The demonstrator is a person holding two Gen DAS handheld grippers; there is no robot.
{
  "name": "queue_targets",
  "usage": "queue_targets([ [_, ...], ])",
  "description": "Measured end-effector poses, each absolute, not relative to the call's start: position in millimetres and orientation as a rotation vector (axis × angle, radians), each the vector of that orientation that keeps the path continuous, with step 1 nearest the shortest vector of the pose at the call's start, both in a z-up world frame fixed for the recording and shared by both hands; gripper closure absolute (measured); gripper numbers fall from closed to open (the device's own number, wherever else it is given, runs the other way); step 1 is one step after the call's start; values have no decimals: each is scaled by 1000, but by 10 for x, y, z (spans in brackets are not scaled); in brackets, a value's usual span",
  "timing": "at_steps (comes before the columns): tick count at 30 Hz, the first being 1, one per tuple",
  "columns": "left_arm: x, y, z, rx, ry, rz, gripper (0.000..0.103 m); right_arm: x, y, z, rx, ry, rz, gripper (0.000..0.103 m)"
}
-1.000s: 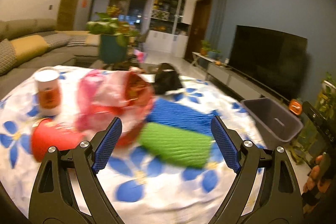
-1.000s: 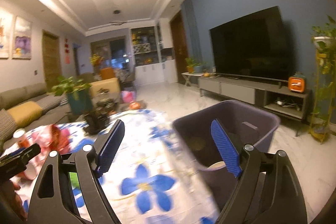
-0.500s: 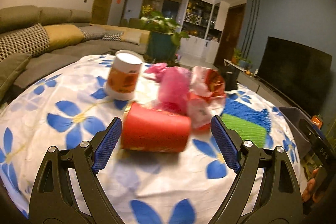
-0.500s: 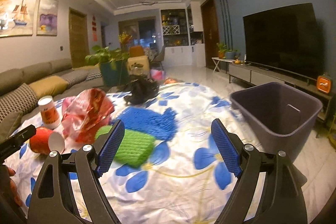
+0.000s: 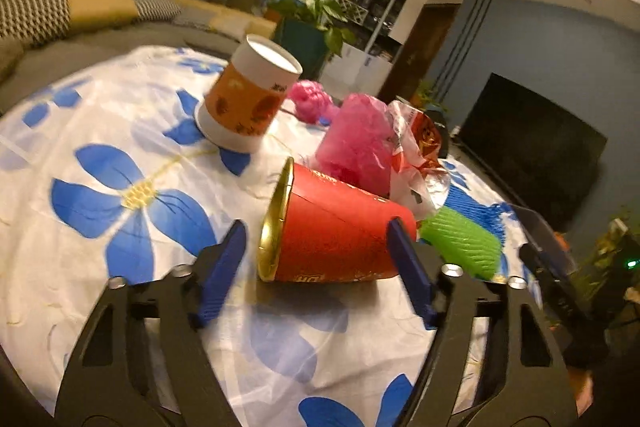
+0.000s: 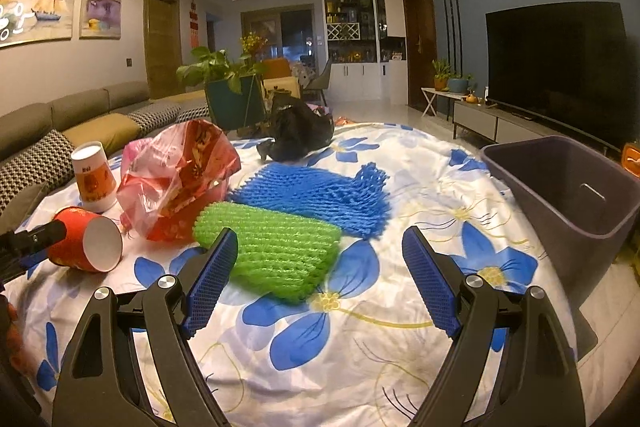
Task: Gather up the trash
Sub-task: 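Grasp another red paper cup with the left tool while the right tool grasps the green foam net, then lift the red cup and green foam net over the grey bin with both tools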
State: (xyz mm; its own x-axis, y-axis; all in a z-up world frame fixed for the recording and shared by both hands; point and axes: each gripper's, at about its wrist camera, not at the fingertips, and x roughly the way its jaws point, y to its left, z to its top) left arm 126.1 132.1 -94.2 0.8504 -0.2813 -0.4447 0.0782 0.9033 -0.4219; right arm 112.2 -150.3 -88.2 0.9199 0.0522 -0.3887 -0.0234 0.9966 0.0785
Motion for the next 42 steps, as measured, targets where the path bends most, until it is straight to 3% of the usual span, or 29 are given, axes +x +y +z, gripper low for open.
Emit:
queue_targets([
  [8, 1188, 1185, -967, -388, 544, -293, 88, 1273, -1439, -962, 78, 441, 61, 24],
  [12, 1115, 1080, -948, -366, 530, -305, 102, 1356, -1409, -997, 85, 465, 73, 28],
  [23, 915, 914, -815, -298, 467, -251, 102, 1538, -1450, -1108, 132, 547, 105, 48],
  [26, 912, 914, -813, -288, 469, -241, 102, 1555, -1428, -1121, 132, 565, 133, 63],
  [31, 903, 919, -827, -298, 477, -235, 102, 1557, -1398, -1152, 144, 583, 179, 96],
  [42, 828, 907, -768, -301, 459, -219, 102, 1225, -1521, -937, 162, 520, 212, 99],
])
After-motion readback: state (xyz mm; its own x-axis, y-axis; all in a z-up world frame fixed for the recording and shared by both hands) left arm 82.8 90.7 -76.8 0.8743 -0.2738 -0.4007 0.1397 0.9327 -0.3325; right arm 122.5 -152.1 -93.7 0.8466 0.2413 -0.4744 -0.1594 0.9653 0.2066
